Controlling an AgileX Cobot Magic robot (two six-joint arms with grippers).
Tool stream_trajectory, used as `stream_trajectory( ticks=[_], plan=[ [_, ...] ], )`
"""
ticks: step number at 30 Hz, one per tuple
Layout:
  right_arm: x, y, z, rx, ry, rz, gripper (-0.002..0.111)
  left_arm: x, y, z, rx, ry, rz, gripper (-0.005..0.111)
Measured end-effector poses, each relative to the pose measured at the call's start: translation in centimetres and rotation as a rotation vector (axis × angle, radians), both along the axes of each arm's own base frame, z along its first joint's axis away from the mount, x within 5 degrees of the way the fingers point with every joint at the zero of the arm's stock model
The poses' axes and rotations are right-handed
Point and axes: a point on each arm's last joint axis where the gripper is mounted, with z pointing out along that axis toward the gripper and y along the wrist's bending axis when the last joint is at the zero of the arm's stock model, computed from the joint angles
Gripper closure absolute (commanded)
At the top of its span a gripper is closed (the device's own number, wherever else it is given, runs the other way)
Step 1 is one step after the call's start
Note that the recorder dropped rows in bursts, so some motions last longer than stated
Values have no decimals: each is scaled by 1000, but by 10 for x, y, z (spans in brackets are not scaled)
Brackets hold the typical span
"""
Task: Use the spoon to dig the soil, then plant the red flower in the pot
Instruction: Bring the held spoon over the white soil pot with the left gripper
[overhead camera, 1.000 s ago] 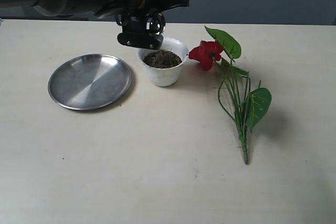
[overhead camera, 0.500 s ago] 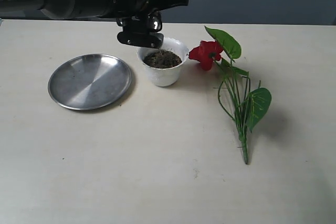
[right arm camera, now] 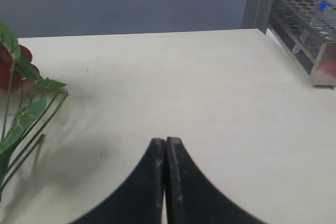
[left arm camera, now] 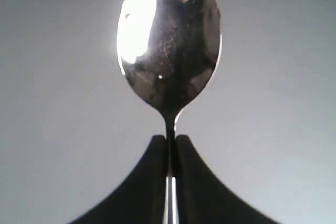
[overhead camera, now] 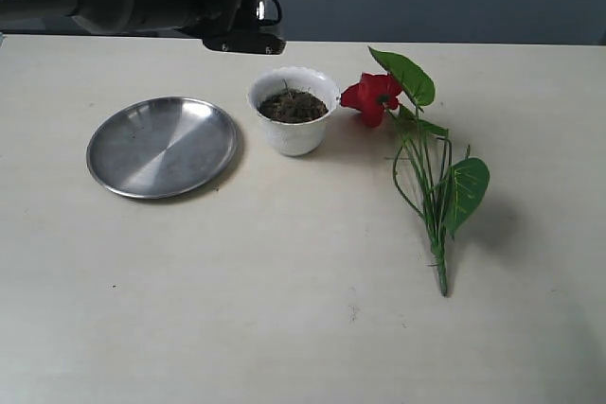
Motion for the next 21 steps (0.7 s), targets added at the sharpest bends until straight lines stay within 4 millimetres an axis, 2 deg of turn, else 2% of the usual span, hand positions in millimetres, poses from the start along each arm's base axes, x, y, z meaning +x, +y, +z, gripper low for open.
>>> stream_trajectory(
  ticks=[7, 15, 18, 21],
  plan=[
    [0, 0, 0, 0, 0, 0, 108, -4, -4, -19, 16, 50, -20, 107],
    [0, 0, 0, 0, 0, 0, 108, 4, -8, -59, 20, 119, 4, 107],
    [0, 0, 0, 0, 0, 0, 108, 6, -12, -65, -1, 118, 19, 107],
    [0, 0, 0, 0, 0, 0, 108, 9, -18, -61, -12, 94, 29, 107]
  ],
)
